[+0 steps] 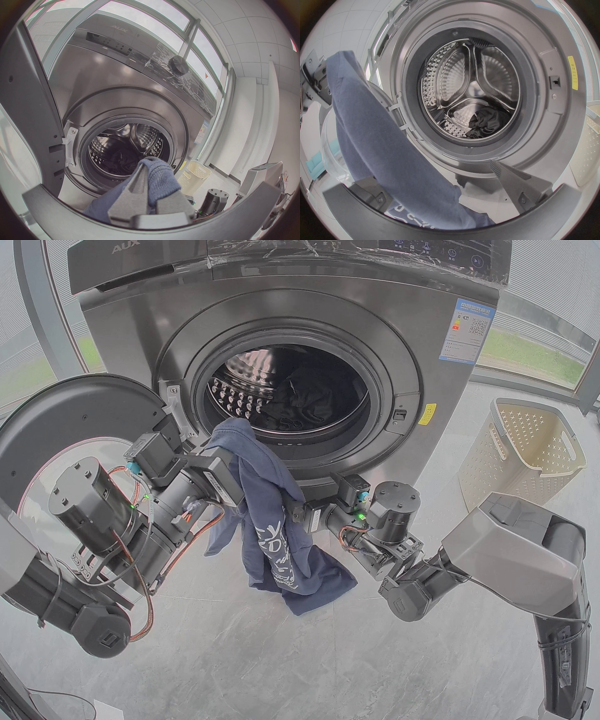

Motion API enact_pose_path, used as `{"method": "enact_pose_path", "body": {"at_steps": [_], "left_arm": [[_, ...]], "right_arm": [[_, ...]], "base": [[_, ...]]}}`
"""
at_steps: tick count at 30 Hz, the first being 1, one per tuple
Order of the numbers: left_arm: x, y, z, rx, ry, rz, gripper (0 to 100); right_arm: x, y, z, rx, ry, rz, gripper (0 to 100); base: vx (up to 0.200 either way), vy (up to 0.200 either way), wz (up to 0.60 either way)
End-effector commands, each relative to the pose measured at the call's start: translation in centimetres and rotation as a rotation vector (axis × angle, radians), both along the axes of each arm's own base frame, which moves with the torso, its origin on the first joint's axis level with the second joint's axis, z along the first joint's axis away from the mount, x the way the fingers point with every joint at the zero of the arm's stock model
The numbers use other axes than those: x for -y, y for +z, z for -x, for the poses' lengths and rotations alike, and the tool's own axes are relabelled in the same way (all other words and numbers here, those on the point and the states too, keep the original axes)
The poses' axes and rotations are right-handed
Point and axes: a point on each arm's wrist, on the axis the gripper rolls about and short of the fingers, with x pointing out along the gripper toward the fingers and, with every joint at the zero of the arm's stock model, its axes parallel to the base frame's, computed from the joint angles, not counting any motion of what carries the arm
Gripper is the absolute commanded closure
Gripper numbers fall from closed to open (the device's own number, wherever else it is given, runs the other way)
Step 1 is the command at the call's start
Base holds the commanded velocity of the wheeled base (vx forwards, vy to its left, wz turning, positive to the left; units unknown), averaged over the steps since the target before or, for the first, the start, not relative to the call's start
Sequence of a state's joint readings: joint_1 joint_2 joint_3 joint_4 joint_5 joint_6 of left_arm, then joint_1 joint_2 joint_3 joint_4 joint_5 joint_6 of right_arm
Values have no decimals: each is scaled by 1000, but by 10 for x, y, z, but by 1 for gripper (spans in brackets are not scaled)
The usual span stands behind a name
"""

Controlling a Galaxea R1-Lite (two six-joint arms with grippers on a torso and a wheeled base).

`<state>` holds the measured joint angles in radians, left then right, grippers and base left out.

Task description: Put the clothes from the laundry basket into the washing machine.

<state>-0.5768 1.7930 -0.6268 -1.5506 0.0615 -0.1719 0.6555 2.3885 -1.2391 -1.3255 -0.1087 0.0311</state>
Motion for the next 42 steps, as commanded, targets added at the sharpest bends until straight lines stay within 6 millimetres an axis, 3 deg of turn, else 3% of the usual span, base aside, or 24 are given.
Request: {"method": "enact_pose_path", "body": {"at_steps": [1, 9, 10, 16, 18, 26, 33, 42], "left_arm": [[0, 1, 0, 2, 1, 1, 100], [-1, -3, -2, -9, 3, -5, 100], [-1, -5, -3, -16, 5, -7, 100], [-7, -4, -6, -12, 23, -5, 100], [-10, -2, -7, -6, 33, -3, 100], [-25, 7, -6, 23, 67, 1, 100], [-25, 23, 6, 83, 58, 9, 100], [-24, 33, 6, 123, 66, 25, 100]], "right_arm": [[-5, -8, -3, -6, 6, 1, 100], [2, 10, -3, 33, -6, -31, 100], [13, 30, 5, 57, -11, -47, 100], [46, 57, 26, 59, -28, -42, 100], [66, 73, 41, 64, -45, -46, 100], [93, 122, 74, 121, -40, -219, 100], [103, 124, 86, 158, -61, -305, 100], [102, 130, 85, 194, -68, -328, 100]], "base": [[0, 0, 0], [0, 0, 0], [0, 0, 0], [0, 0, 0], [0, 0, 0], [0, 0, 0], [0, 0, 0], [0, 0, 0]]}}
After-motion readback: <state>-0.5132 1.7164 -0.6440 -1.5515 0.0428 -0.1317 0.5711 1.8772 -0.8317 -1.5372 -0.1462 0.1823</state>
